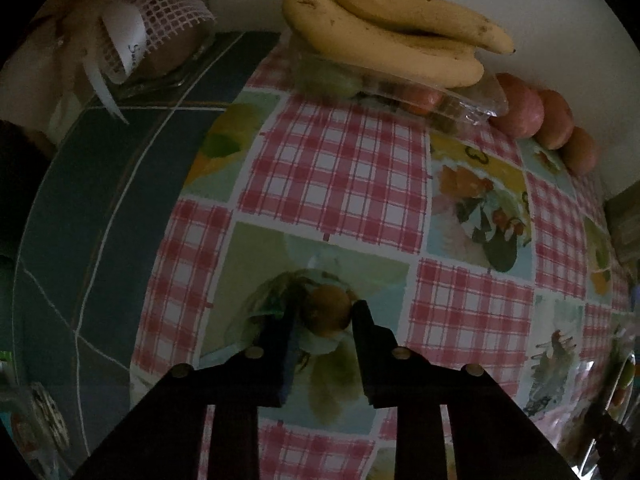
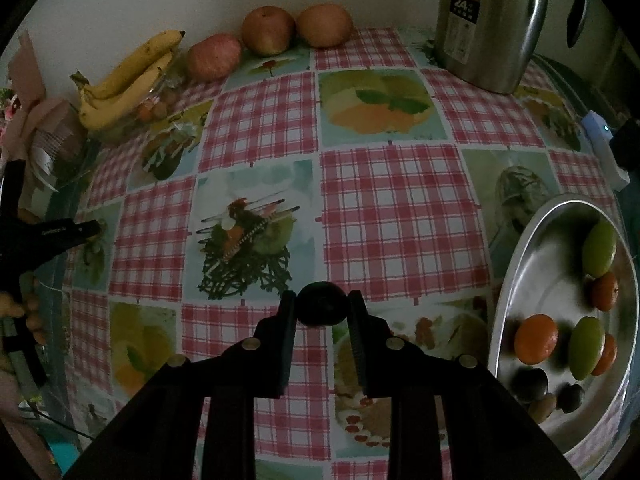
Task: Organize fruits
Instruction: 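Carry the brown fruit and the plum with both tools over the steel bowl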
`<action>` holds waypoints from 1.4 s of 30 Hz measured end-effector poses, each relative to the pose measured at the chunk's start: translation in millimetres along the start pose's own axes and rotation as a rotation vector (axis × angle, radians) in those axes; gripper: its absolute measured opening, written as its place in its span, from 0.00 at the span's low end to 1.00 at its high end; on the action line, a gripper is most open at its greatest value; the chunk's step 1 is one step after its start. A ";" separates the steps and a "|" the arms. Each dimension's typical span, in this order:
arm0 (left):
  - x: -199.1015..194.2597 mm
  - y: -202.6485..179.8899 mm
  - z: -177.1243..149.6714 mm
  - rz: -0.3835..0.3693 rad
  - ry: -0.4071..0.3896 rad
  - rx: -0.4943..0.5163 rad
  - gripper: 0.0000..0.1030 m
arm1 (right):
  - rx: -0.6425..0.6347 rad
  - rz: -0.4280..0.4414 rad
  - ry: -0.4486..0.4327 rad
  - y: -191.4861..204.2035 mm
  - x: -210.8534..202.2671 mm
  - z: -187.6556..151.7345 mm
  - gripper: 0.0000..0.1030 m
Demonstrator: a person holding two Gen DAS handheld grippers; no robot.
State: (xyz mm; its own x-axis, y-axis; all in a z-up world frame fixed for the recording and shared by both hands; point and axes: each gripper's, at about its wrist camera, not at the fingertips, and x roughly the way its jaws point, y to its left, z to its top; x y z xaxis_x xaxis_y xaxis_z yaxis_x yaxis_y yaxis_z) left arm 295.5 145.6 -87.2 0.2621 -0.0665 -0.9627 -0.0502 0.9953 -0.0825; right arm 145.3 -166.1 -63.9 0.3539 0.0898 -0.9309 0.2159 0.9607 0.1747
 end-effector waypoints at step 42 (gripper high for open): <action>-132.3 -216.3 -146.5 -0.221 -0.133 0.027 0.27 | 0.109 0.030 -0.068 -87.7 -78.9 -29.9 0.26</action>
State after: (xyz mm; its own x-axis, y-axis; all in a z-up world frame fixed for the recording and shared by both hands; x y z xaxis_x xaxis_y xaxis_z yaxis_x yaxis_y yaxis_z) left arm 130.5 -71.1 20.3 0.3885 -0.2743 -0.8797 0.0475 0.9593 -0.2782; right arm 71.2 -249.6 -15.4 0.4217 0.0966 -0.9016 0.3004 0.9232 0.2395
